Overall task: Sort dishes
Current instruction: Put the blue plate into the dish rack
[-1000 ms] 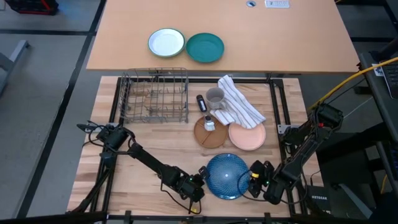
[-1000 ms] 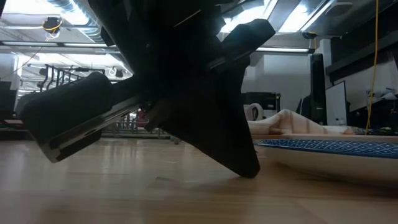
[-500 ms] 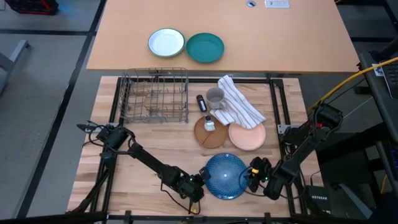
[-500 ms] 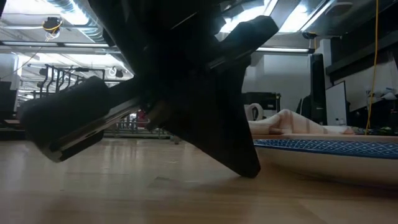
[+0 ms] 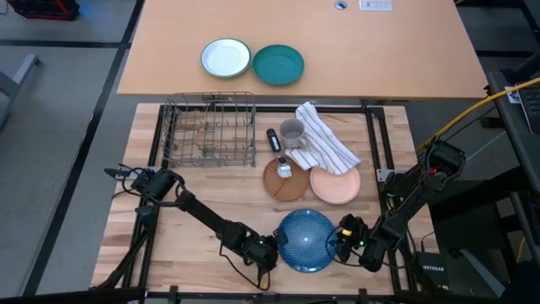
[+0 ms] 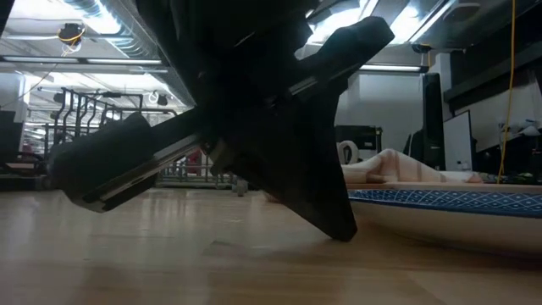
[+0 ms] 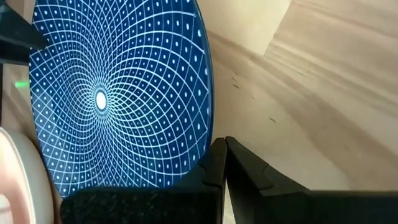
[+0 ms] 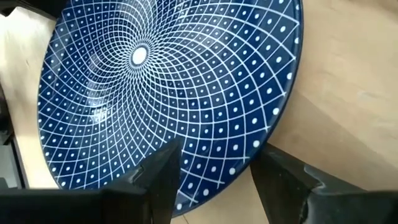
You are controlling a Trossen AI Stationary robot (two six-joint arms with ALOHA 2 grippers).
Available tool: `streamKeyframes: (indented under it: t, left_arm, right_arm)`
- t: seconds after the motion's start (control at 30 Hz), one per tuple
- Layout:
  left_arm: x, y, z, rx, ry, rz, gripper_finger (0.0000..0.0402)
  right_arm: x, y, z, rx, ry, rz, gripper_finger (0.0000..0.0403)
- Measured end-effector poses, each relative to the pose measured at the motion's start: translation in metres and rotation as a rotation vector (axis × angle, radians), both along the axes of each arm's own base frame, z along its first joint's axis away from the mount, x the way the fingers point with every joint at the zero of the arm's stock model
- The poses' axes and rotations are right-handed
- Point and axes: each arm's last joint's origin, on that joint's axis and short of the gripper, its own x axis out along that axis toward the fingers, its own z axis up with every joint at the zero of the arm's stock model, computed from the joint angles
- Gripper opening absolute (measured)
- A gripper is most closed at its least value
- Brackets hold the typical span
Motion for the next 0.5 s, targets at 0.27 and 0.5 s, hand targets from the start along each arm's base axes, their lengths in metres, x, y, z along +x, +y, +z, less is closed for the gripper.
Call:
streamKeyframes:
  t: [0.27, 0.5]
  left_arm:
    - [0.000, 0.001, 0.000, 0.012, 0.004, -0.024, 0.0004]
    - [0.001, 0.001, 0.000, 0.008, -0.002, -0.019, 0.0004]
  right_arm:
    - [0.003, 0.006, 0.003, 0.076, -0.043, 0.002, 0.0191]
    - [0.010, 0.012, 0.011, 0.121, -0.152, -0.016, 0.0191]
